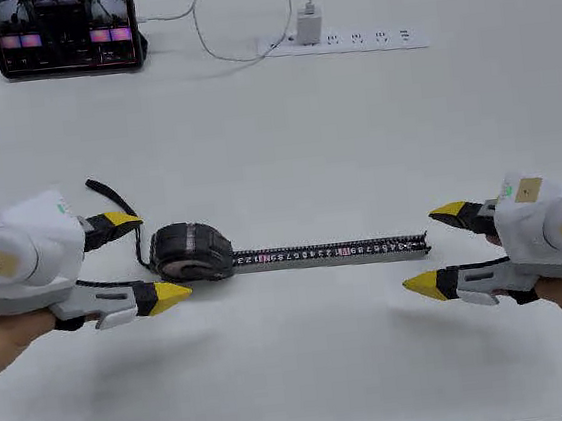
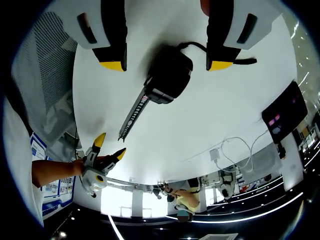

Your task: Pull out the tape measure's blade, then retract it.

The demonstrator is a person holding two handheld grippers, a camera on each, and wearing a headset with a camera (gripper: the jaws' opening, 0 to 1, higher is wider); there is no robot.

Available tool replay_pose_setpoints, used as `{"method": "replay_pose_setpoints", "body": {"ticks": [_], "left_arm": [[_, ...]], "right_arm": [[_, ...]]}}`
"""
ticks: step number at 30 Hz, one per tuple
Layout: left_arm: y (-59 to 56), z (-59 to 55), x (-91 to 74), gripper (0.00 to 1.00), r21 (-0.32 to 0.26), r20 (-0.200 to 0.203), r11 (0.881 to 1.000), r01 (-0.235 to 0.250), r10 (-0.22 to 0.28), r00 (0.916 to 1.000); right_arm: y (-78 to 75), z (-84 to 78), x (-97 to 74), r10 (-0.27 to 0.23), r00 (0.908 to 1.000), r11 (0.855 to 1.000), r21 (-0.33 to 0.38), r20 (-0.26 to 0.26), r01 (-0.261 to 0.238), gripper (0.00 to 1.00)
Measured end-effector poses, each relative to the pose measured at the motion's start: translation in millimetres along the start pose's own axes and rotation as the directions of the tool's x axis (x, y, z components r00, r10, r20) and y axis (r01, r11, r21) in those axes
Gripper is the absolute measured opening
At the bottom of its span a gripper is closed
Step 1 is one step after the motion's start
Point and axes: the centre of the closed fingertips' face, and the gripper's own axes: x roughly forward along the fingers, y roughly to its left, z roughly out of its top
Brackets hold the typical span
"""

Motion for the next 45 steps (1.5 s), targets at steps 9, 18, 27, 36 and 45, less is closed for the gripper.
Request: {"method": "replay_pose_setpoints", "body": {"ticks": [9,18,27,36,45], "left_arm": [[-2.4,0.6,-9.4,0.64,-0.032,0.048,0.997,-0.066,0.067,0.9966],[-12.0,-1.9,-15.3,0.68,-0.058,0.085,0.994,-0.096,0.101,0.9912],[-21.6,-8.8,-17.8,0.73,-0.099,0.099,0.989,-0.109,0.119,0.9879],[-33.2,-21.0,-18.5,0.79,-0.128,0.095,0.984,-0.124,0.137,0.9861],[-41.8,-29.7,-18.4,0.81,-0.16,0.089,0.979,-0.126,0.141,0.986]], "right_arm": [[0.7,4.9,-4.7,-0.047,0.998,0.999,0.01,0.043,0.046,0.63],[6.4,2.8,-12.4,-0.087,0.993,0.996,0.035,0.08,0.084,0.7],[13.3,-0.5,-17.5,-0.105,0.9892,0.993,0.062,0.103,0.099,0.73],[18.2,-10.1,-20.2,-0.13,0.9861,0.987,0.103,0.103,0.119,0.81],[25.5,-16.4,-24.1,-0.147,0.9825,0.984,0.116,0.114,0.134,0.85]]}}
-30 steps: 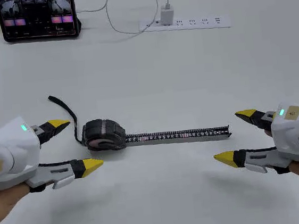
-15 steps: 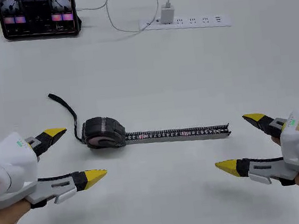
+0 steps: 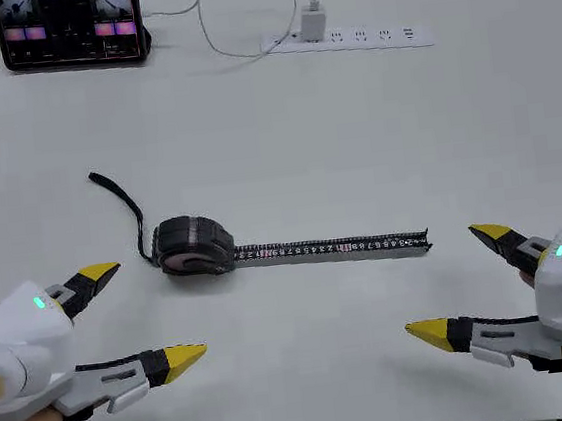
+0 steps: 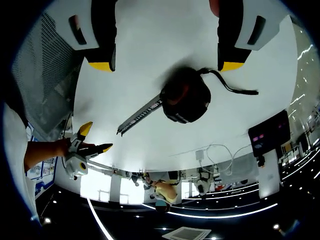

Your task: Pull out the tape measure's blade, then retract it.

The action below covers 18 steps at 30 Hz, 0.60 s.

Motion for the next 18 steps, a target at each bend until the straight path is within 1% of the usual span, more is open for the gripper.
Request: {"method": "replay_pose_setpoints", "body": {"ticks": [2,4,10,18], "left_arm": [[-2.3,-1.7,-0.9,0.81,-0.003,-0.004,1.0,0.003,-0.003,1.0],[-3.0,-2.8,-1.9,0.82,-0.008,-0.003,1.0,0.002,-0.002,1.0],[-4.0,-4.9,-3.2,0.82,-0.022,-0.001,1.0,0.0,0.0,1.0],[-6.2,-5.4,-3.1,0.82,-0.03,0.0,1.0,0.001,-0.001,1.0]], "right_arm": [[0.3,-2.4,-1.1,-0.006,1.0,1.0,0.01,0.003,0.006,0.86],[2.2,-3.2,-2.8,-0.008,0.9998,1.0,0.023,0.018,0.008,0.87],[4.2,-8.5,-4.6,-0.019,0.9998,0.999,0.032,0.011,0.018,0.88],[5.1,-12.3,-4.0,-0.006,1.0,1.0,0.031,-0.002,0.006,0.88]]}}
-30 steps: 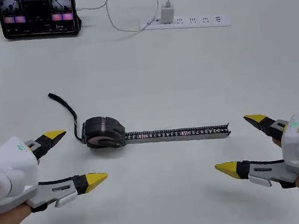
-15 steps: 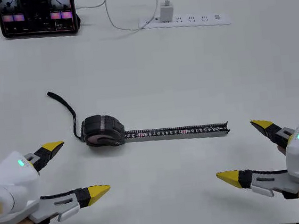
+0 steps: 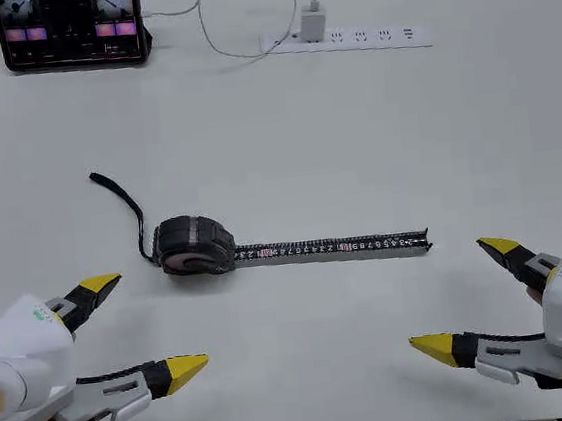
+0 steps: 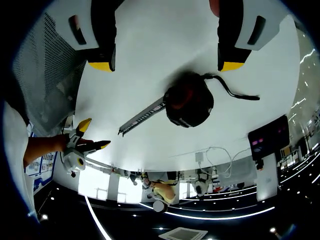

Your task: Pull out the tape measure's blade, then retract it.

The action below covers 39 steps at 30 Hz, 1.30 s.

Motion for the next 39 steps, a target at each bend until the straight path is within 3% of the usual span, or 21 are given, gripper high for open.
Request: {"method": "replay_pose_setpoints", "body": {"ticks": [39], "left_arm": [[3.3,-1.0,-4.2,0.82,-0.012,0.001,1.0,-0.011,0.011,0.9999]], "right_arm": [[5.5,0.9,0.4,0.019,0.9998,1.0,-0.003,-0.009,-0.019,0.89]]}}
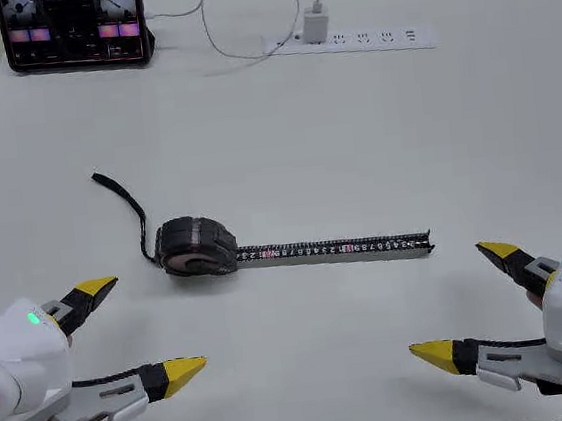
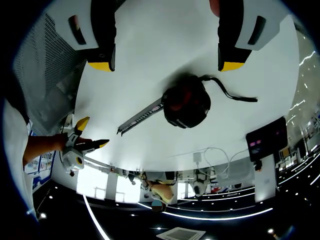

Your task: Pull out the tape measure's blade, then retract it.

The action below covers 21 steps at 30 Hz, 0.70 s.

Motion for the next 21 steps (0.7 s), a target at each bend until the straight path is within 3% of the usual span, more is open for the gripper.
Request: {"method": "replay_pose_setpoints", "body": {"ticks": [21], "left_arm": [[1.2,2.5,-0.3,0.82,-0.005,0.006,1.0,-0.006,0.006,1.0]], "right_arm": [[-0.3,0.6,-0.3,-0.003,1.0,1.0,-0.003,0.001,0.003,0.89]]}}
